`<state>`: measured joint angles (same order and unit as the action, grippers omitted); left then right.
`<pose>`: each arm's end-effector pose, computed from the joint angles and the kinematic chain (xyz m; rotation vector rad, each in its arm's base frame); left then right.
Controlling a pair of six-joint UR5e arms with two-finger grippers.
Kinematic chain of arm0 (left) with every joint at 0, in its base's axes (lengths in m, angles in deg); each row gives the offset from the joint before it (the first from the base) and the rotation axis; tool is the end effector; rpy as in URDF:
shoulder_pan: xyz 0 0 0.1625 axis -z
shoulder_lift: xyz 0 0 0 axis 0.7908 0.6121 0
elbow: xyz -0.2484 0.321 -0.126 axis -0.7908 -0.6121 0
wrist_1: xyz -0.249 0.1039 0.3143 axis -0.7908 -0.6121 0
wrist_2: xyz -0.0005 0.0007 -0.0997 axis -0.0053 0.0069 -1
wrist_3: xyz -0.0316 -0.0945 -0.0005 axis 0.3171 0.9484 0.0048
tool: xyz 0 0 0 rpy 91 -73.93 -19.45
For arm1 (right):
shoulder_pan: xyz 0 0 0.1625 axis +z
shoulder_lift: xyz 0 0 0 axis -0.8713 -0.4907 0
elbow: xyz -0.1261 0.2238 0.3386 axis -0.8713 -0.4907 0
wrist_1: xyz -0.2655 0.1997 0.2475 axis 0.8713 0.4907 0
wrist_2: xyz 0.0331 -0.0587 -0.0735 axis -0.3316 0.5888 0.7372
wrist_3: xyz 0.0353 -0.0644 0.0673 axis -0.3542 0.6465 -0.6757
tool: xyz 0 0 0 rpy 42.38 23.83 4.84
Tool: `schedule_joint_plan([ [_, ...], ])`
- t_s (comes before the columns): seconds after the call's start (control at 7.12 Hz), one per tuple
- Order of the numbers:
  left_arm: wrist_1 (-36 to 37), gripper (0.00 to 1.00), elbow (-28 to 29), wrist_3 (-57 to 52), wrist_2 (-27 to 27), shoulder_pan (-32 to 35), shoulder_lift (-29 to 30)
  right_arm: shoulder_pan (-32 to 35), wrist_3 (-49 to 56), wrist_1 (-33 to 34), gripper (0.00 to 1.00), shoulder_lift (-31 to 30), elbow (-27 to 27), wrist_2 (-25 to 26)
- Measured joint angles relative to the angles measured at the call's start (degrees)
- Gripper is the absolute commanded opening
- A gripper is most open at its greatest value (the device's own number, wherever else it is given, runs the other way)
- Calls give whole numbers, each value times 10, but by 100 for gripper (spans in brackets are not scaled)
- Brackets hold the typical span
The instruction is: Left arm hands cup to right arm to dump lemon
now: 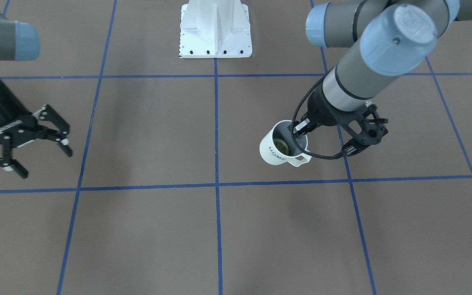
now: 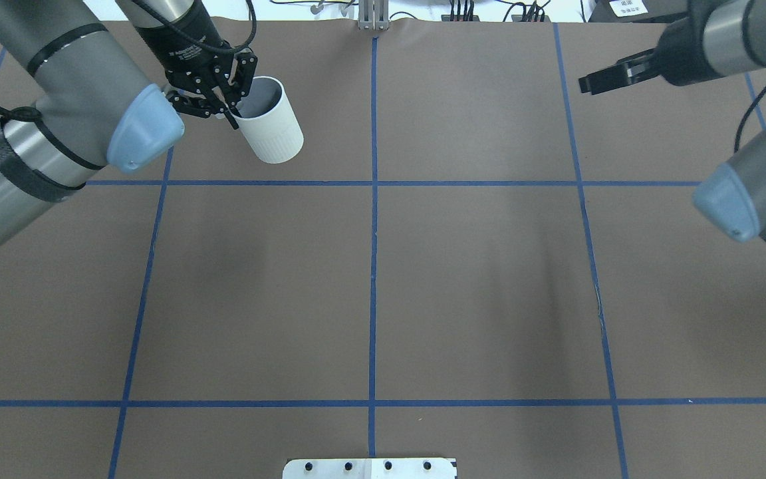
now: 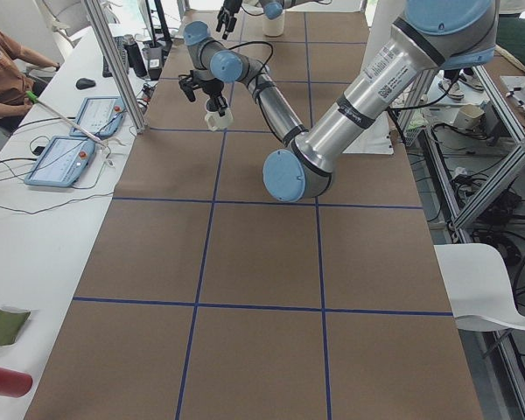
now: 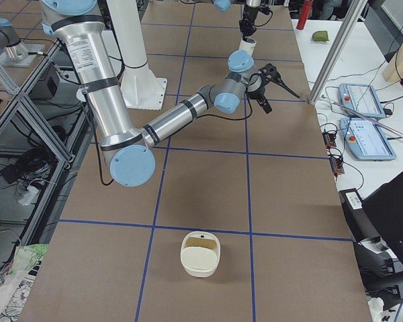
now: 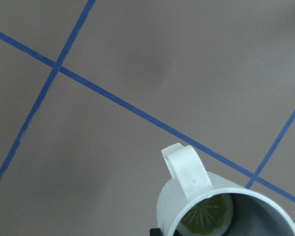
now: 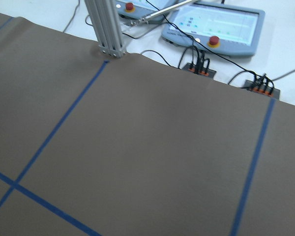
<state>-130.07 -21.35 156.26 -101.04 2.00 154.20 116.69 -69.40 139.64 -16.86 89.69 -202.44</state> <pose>0.3525 -0.5977 0.1558 -0.3401 0.9099 -0.4961 -0.2556 -0.5495 0.2902 0.7249 -0.9366 -0.2018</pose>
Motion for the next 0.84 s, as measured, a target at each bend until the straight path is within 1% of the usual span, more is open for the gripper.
schedule_joint_plan([
  [0.14,-36,0,31,37,2,-8,17,-49,-8,-29,99,13,1,56],
  [0.28,-63,0,61,65,2,-15,33,-81,-7,-49,99,19,1,91],
  [0.42,-75,0,92,79,2,-21,55,-110,-6,-58,99,25,4,122],
  [0.56,-81,0,123,90,2,-25,81,-148,-5,-61,99,32,9,169],
  [0.84,-99,0,154,106,2,-35,109,-222,-5,-62,99,48,12,271],
])
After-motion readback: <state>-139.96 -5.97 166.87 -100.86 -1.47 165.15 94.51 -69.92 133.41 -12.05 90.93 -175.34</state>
